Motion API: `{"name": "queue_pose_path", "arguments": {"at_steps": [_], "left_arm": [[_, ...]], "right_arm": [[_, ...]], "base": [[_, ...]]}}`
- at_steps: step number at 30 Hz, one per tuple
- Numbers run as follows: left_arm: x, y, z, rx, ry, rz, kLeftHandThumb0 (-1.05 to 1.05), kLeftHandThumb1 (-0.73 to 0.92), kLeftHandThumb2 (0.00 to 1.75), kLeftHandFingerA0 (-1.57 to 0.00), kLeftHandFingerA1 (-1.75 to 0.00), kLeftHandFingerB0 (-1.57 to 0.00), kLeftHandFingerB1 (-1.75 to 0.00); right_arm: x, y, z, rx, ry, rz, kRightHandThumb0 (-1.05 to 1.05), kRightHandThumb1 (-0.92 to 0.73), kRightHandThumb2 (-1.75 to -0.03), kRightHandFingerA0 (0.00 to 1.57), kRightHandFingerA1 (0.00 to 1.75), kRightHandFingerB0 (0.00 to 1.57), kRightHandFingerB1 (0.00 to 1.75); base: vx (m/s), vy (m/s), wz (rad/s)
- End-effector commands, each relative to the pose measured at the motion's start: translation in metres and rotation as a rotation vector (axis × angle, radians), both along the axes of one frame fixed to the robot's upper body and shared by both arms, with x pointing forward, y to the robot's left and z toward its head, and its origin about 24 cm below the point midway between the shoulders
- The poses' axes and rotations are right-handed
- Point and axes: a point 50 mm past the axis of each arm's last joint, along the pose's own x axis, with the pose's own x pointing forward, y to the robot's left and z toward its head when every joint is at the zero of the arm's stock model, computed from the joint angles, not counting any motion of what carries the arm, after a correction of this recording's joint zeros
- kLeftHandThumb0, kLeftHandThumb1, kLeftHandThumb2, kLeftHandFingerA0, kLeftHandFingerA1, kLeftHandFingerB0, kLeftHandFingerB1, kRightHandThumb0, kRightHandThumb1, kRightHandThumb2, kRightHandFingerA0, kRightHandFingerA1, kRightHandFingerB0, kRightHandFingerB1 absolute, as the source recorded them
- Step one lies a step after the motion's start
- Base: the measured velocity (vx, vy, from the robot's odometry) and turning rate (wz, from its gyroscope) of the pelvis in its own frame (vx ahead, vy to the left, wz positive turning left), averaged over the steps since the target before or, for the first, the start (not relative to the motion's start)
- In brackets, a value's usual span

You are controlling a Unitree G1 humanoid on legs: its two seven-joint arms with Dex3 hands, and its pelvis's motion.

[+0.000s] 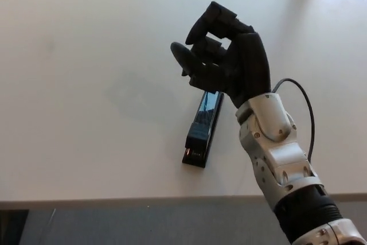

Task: The robot uses its right hand to press on the stapler that is in the middle of the desk

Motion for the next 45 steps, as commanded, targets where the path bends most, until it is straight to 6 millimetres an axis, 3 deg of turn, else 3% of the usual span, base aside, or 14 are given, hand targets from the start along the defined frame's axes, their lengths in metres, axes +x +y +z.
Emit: {"name": "queue_pose_path", "arguments": {"at_steps": [1,16,18,19,20,27,35,36,37,38,39,40,41,45], "left_arm": [[0.01,0.011,0.008,0.03,-0.039,-0.023,-0.38,0.54,1.14,-0.06,-0.52,-0.03,-0.5],[0.025,0.02,0.015,0.055,-0.066,-0.022,-0.38,0.55,1.15,-0.06,-0.52,-0.03,-0.5],[0.028,0.022,0.016,0.063,-0.071,-0.018,-0.38,0.55,1.15,-0.06,-0.52,-0.03,-0.5],[0.029,0.022,0.017,0.054,-0.081,-0.015,-0.38,0.54,1.14,-0.06,-0.52,-0.03,-0.5],[0.03,0.022,0.017,0.06,-0.076,-0.021,-0.38,0.55,1.15,-0.05,-0.52,-0.03,-0.5],[0.037,0.026,0.02,0.069,-0.085,-0.008,-0.38,0.56,1.15,-0.04,-0.51,-0.01,-0.49],[0.039,0.026,0.018,0.073,-0.071,-0.011,-0.37,0.56,1.16,-0.05,-0.51,-0.01,-0.49],[0.039,0.026,0.018,0.072,-0.076,-0.008,-0.37,0.57,1.16,-0.04,-0.51,-0.01,-0.49],[0.039,0.026,0.018,0.067,-0.079,-0.001,-0.37,0.57,1.16,-0.04,-0.51,-0.01,-0.49],[0.038,0.026,0.017,0.062,-0.077,0.009,-0.37,0.58,1.16,-0.03,-0.5,-0.01,-0.49],[0.038,0.025,0.017,0.061,-0.077,0.011,-0.37,0.58,1.16,-0.03,-0.5,-0.01,-0.49],[0.039,0.025,0.017,0.064,-0.078,0.008,-0.37,0.57,1.16,-0.04,-0.5,-0.01,-0.49],[0.039,0.025,0.017,0.071,-0.08,0.0,-0.37,0.57,1.16,-0.04,-0.51,-0.01,-0.49],[0.042,0.024,0.019,0.06,-0.105,0.011,-0.38,0.56,1.15,-0.04,-0.51,-0.02,-0.49]], "right_arm": [[-0.031,-0.051,0.028,0.05,-0.06,0.062,-0.14,-0.63,-0.56,0.76,1.75,0.58,1.75],[-0.108,-0.197,0.048,-0.06,-0.134,-0.172,0.01,-0.74,-0.57,0.74,1.75,0.58,1.75],[-0.122,-0.213,0.049,-0.079,-0.135,-0.2,-0.08,-0.59,-0.76,1.18,1.55,0.95,1.42],[-0.13,-0.22,0.049,-0.074,-0.13,-0.226,-0.12,-0.55,-0.79,1.17,1.5,0.96,1.38],[-0.141,-0.229,0.048,-0.068,-0.119,-0.25,-0.1,-0.65,-0.56,0.82,1.75,0.64,1.75],[-0.198,-0.256,0.041,-0.091,-0.053,-0.36,-0.04,-0.7,-0.59,0.83,1.75,0.67,1.75],[-0.251,-0.292,-0.012,-0.037,0.209,-0.543,-0.04,-0.69,-0.58,0.82,1.75,0.66,1.75],[-0.257,-0.298,-0.021,-0.046,0.26,-0.589,-0.08,-0.54,-0.8,1.17,1.48,1.03,1.41],[-0.264,-0.304,-0.031,-0.074,0.292,-0.625,-0.11,-0.54,-0.81,1.18,1.48,1.03,1.4],[-0.271,-0.31,-0.044,-0.105,0.346,-0.671,-0.09,-0.68,-0.57,0.83,1.75,0.68,1.75],[-0.273,-0.312,-0.047,-0.11,0.363,-0.684,-0.09,-0.68,-0.57,0.83,1.75,0.68,1.75],[-0.278,-0.317,-0.058,-0.13,0.398,-0.709,-0.12,-0.52,-0.82,1.19,1.46,1.03,1.38],[-0.284,-0.321,-0.072,-0.16,0.451,-0.749,-0.09,-0.67,-0.58,0.86,1.75,0.7,1.75],[-0.305,-0.331,-0.134,-0.171,0.733,-0.866,-0.09,-0.66,-0.58,0.85,1.75,0.7,1.75]], "base": [[0.0,0.0,0.0],[0.0,0.0,0.0],[0.0,0.0,0.0],[0.0,0.0,0.0],[0.0,0.0,0.0],[0.0,0.0,0.0],[0.0,0.0,0.0],[0.0,0.0,0.0],[0.0,0.0,0.0],[0.0,0.0,0.0],[0.0,0.0,0.0],[0.0,0.0,0.0],[0.0,0.0,0.0],[0.0,0.0,0.0]]}}
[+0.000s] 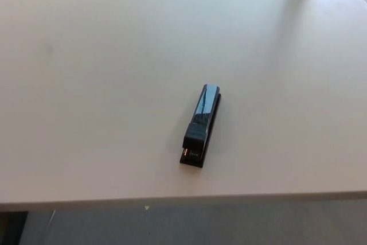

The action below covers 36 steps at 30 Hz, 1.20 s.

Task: The robot uses its right hand to press on the stapler that is in the middle of the desk

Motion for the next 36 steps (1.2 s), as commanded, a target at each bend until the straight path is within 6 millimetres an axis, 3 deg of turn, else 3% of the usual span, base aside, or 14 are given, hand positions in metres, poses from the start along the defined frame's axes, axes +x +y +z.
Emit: {"name": "queue_pose_path", "arguments": {"at_steps": [1,4,5,6,14,17,18,19,20,22,33,34,35,36], "left_arm": [[0.003,0.015,0.009,0.033,-0.01,0.026,-0.38,0.56,1.15,-0.04,-0.51,-0.02,-0.49],[0.005,0.016,0.011,0.037,-0.01,0.009,-0.38,0.56,1.15,-0.05,-0.51,-0.02,-0.5],[0.005,0.016,0.011,0.039,-0.009,0.006,-0.38,0.55,1.15,-0.05,-0.52,-0.02,-0.49],[0.005,0.016,0.011,0.041,-0.008,0.005,-0.38,0.56,1.15,-0.05,-0.52,-0.02,-0.49],[0.025,0.015,0.014,0.038,-0.043,0.004,-0.38,0.55,1.15,-0.05,-0.51,-0.02,-0.49],[0.029,0.015,0.013,0.024,-0.062,0.026,-0.38,0.55,1.15,-0.05,-0.51,-0.02,-0.49],[0.029,0.014,0.013,0.023,-0.062,0.022,-0.37,0.57,1.16,-0.05,-0.52,-0.02,-0.49],[0.03,0.014,0.014,0.025,-0.063,0.013,-0.37,0.57,1.16,-0.05,-0.52,-0.02,-0.49],[0.032,0.014,0.014,0.025,-0.065,0.018,-0.38,0.56,1.15,-0.05,-0.51,-0.02,-0.49],[0.035,0.014,0.015,0.024,-0.07,0.02,-0.37,0.57,1.16,-0.05,-0.51,-0.02,-0.49],[0.043,0.016,0.017,0.011,-0.08,0.018,-0.38,0.55,1.15,-0.05,-0.52,-0.01,-0.5],[0.043,0.016,0.017,0.004,-0.083,0.018,-0.84,0.73,1.13,-0.13,-0.53,-0.11,-0.5],[0.043,0.015,0.016,-0.002,-0.087,0.023,-0.79,0.92,0.68,-0.15,-0.47,-0.13,-0.4],[0.043,0.015,0.016,-0.01,-0.092,0.029,-0.87,0.73,1.12,-0.11,-0.53,-0.1,-0.5]], "right_arm": [[-0.047,-0.02,-0.072,0.067,0.287,-0.16,-0.09,-0.66,-0.58,0.85,1.75,0.7,1.75],[-0.066,-0.022,-0.121,0.068,0.569,-0.202,-0.06,-0.66,-0.58,0.85,1.75,0.74,1.75],[-0.069,-0.021,-0.128,0.071,0.6,-0.208,-0.08,-0.5,-0.79,1.22,1.5,1.09,1.44],[-0.074,-0.018,-0.141,0.09,0.678,-0.218,-0.05,-0.64,-0.6,0.85,1.75,0.75,1.75],[-0.092,0.014,-0.194,0.179,1.079,-0.21,-0.14,-0.7,-0.56,0.78,1.75,0.65,1.75],[-0.093,0.02,-0.199,0.129,1.154,-0.153,-0.19,-0.68,-0.58,0.76,1.69,0.7,1.6],[-0.097,0.025,-0.202,0.1,1.209,-0.12,-0.22,-0.68,-0.62,0.73,1.37,0.71,1.43],[-0.097,0.026,-0.203,0.083,1.226,-0.106,-0.22,-0.68,-0.62,0.73,1.37,0.71,1.43],[-0.099,0.03,-0.207,0.056,1.283,-0.063,-0.23,-0.67,-0.6,0.76,0.7,0.81,0.73],[-0.101,0.034,-0.21,0.035,1.341,-0.013,-0.27,-0.7,-0.61,0.74,0.5,0.72,0.49],[-0.094,0.036,-0.212,0.018,1.352,0.012,-0.33,-0.69,-0.63,0.71,0.5,0.67,0.48],[-0.094,0.036,-0.212,0.017,1.353,0.012,-0.33,-0.69,-0.63,0.71,0.5,0.67,0.48],[-0.094,0.036,-0.212,0.015,1.353,0.012,-0.33,-0.69,-0.63,0.71,0.5,0.67,0.48],[-0.094,0.036,-0.212,0.013,1.354,0.012,-0.33,-0.69,-0.63,0.71,0.5,0.67,0.48]], "base": [[0.0,0.0,0.0],[0.0,0.0,0.0],[0.0,0.0,0.0],[0.0,0.0,0.0],[0.0,0.0,0.0],[0.0,0.0,0.0],[0.0,0.0,0.0],[0.0,0.0,0.0],[0.0,0.0,0.0],[0.0,0.0,0.0],[0.0,0.0,0.0],[0.0,0.0,0.0],[0.0,0.0,0.0],[0.0,0.0,0.0]]}}
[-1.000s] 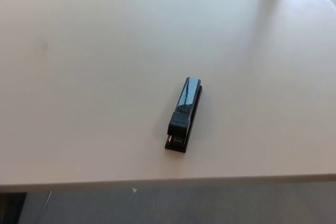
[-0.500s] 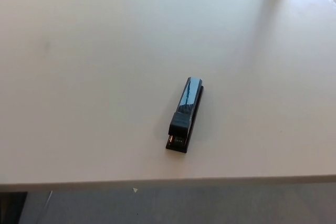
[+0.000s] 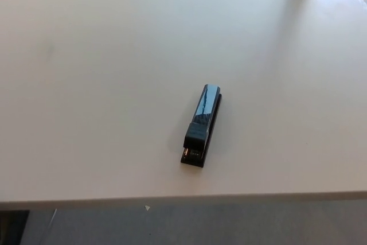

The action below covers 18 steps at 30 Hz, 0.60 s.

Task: The robot uses its right hand to press on the stapler that is in the middle of the desk

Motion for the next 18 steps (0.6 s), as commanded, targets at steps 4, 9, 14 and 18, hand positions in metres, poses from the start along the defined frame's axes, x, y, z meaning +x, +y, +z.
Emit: {"name": "queue_pose_path", "arguments": {"at_steps": [4,9,14,18], "left_arm": [[0.0005,0.016,0.006,-0.008,0.008,0.047,-0.86,0.75,1.14,-0.07,-0.51,-0.07,-0.48],[-0.0011,0.0171,0.0056,-0.006,0.017,0.038,-0.86,0.77,1.16,-0.04,-0.5,-0.07,-0.46],[-0.0009,0.0173,0.0061,-0.012,0.017,0.039,-0.85,0.76,1.15,-0.04,-0.5,-0.07,-0.46],[-0.0002,0.0167,0.0062,-0.009,0.011,0.043,-0.85,0.75,1.14,-0.07,-0.51,-0.08,-0.47]], "right_arm": [[-0.0022,-0.0171,0.0056,-0.164,0.133,0.213,-0.33,-0.69,-0.63,0.71,0.5,0.67,0.48],[-0.0025,-0.0171,0.0055,-0.168,0.137,0.22,-0.33,-0.69,-0.63,0.71,0.5,0.67,0.48],[-0.002,-0.0173,0.0056,-0.171,0.136,0.222,-0.33,-0.69,-0.63,0.71,0.5,0.67,0.48],[-0.0013,-0.0175,0.0057,-0.173,0.134,0.223,-0.33,-0.69,-0.63,0.71,0.5,0.67,0.48]], "base": [[0.0,0.0,0.0],[0.0,0.0,0.0],[0.0,0.0,0.0],[0.0,0.0,0.0]]}}
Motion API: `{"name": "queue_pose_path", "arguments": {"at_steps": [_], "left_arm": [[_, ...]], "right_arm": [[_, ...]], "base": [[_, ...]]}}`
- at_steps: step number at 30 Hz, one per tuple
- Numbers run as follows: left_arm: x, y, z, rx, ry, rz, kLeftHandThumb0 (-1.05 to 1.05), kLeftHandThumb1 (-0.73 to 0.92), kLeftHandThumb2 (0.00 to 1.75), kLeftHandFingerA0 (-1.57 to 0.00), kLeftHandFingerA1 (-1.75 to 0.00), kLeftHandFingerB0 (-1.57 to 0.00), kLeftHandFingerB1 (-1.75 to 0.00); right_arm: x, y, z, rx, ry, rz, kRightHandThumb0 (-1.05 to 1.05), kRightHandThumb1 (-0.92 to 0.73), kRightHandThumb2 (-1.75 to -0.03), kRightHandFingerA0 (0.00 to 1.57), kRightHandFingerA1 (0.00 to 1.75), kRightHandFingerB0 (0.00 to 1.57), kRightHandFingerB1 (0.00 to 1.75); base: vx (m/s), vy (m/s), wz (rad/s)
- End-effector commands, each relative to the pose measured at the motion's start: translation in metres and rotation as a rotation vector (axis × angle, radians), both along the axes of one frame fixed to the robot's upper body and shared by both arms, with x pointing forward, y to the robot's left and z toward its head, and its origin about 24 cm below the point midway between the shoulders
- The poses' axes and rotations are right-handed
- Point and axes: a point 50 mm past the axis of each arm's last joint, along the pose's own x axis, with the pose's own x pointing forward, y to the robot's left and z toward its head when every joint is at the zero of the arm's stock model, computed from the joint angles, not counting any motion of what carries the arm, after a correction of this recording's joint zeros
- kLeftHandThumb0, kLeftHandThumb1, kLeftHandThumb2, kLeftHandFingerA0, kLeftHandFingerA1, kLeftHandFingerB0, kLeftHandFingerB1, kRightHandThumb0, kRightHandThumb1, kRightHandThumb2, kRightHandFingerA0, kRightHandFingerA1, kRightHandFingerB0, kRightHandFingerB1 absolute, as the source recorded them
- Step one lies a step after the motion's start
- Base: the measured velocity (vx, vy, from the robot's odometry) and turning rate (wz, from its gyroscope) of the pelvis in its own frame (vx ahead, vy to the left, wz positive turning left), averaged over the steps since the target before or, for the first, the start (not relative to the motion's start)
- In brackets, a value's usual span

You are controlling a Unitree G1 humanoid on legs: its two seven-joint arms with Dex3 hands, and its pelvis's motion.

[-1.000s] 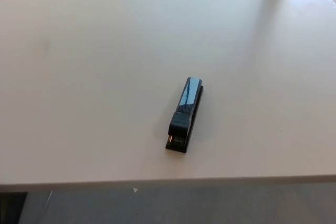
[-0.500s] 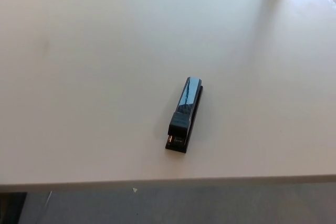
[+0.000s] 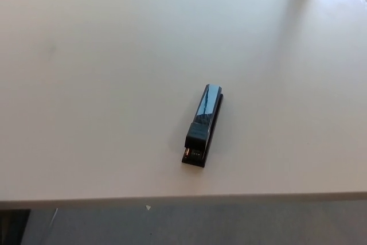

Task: The robot uses its right hand to press on the stapler that is in the middle of the desk

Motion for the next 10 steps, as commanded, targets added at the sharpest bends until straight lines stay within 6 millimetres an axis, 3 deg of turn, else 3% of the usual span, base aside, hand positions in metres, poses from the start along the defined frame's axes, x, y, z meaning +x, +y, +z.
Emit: {"name": "queue_pose_path", "arguments": {"at_steps": [1,5,10], "left_arm": [[-0.0014,0.0064,0.0023,-0.001,0.011,0.017,-0.87,0.75,1.14,-0.07,-0.51,-0.07,-0.48],[-0.002,0.0061,0.0023,-0.004,0.011,0.007,-0.83,0.76,1.16,-0.01,-0.49,-0.07,-0.45],[-0.0017,0.0069,0.0027,0.007,0.017,0.005,-0.83,0.75,1.15,-0.07,-0.51,-0.06,-0.48]], "right_arm": [[0.0011,-0.0101,0.0051,-0.046,0.0,0.028,-0.33,-0.69,-0.63,0.71,0.5,0.67,0.48],[0.0007,-0.0105,0.0053,-0.047,0.001,0.028,-0.33,-0.69,-0.63,0.71,0.5,0.67,0.48],[0.0017,-0.0105,0.0053,-0.047,-0.001,0.03,-0.33,-0.69,-0.63,0.71,0.5,0.67,0.48]], "base": [[0.0,0.0,0.0],[0.0,0.0,0.0],[0.0,0.0,0.0]]}}
